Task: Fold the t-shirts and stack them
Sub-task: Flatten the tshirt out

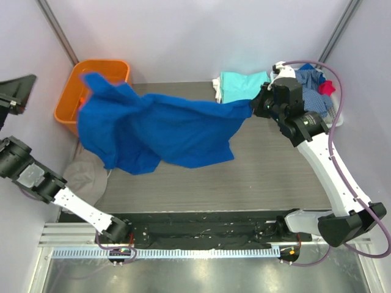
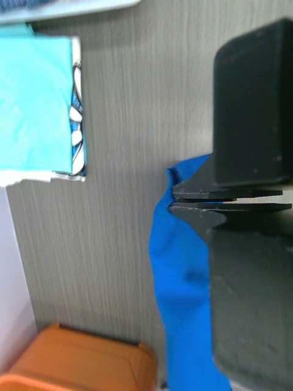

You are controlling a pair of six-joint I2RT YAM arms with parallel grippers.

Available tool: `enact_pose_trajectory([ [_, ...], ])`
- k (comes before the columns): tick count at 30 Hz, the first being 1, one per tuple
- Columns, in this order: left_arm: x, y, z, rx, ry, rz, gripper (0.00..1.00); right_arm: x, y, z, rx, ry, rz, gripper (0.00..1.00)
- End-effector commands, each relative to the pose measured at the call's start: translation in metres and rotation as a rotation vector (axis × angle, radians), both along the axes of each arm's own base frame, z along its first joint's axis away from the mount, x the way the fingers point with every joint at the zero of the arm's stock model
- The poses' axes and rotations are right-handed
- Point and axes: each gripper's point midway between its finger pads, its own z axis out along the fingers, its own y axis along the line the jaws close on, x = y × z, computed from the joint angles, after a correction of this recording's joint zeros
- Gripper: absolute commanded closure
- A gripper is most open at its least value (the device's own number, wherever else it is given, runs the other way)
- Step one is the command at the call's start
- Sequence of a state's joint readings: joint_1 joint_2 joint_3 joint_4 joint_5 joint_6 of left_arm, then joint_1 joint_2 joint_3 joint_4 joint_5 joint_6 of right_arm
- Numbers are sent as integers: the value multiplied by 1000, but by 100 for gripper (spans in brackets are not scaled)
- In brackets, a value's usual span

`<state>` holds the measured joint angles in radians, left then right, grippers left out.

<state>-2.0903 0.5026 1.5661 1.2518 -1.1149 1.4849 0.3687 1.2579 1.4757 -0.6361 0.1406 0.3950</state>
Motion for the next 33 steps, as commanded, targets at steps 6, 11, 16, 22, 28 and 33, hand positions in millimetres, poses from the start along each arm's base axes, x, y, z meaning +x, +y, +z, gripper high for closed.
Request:
enact_pose_trajectory([
  [6,-62,-160,-123,820,34,-404,100,-11,-24,8,-45,-25,-68,99],
  [11,-56,-144,-130,820,64,-352,100,-9,-22,-2,-46,-1,-66,99],
  [16,-57,-145,-144,816,68,-355,100,-8,-21,-14,-47,14,-70,99],
  [22,-54,-142,-155,791,83,-364,85,-8,-20,-18,-48,19,-64,68],
  [28,-54,-142,-161,781,90,-366,41,-9,-19,-22,-44,22,-57,51],
  [33,-54,-142,-164,785,87,-366,1,-10,-18,-24,-40,23,-52,43],
])
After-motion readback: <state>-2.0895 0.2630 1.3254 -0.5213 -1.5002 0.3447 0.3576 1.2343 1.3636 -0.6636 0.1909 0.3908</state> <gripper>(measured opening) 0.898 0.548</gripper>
